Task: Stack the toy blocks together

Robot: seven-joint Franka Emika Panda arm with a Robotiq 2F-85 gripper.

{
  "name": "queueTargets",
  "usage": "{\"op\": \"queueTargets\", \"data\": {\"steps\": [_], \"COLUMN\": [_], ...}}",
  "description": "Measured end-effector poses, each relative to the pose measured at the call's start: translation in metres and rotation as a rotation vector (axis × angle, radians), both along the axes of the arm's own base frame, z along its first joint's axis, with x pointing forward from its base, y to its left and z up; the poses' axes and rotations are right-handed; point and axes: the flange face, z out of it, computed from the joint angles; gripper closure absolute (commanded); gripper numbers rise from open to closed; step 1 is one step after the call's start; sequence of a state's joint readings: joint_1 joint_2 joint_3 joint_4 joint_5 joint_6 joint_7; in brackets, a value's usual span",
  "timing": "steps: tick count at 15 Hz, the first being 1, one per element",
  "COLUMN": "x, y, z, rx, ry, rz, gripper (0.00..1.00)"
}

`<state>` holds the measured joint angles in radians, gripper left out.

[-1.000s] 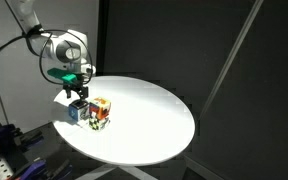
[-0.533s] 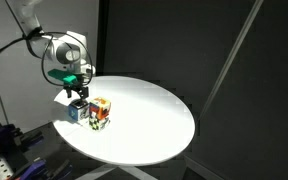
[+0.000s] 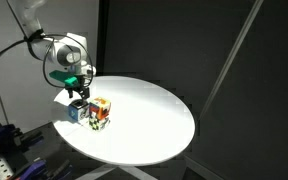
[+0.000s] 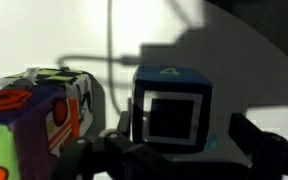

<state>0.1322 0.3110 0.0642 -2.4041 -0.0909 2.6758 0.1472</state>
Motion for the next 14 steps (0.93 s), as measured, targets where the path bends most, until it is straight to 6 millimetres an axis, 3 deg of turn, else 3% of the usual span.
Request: {"op": "queueTargets", "data": {"steps": [14], "x": [0.007], "y": [0.002], "z": [-0.021], "rx": [-0.007], "ry": [0.018], "rz": [-0.007], "gripper": [0.00]}}
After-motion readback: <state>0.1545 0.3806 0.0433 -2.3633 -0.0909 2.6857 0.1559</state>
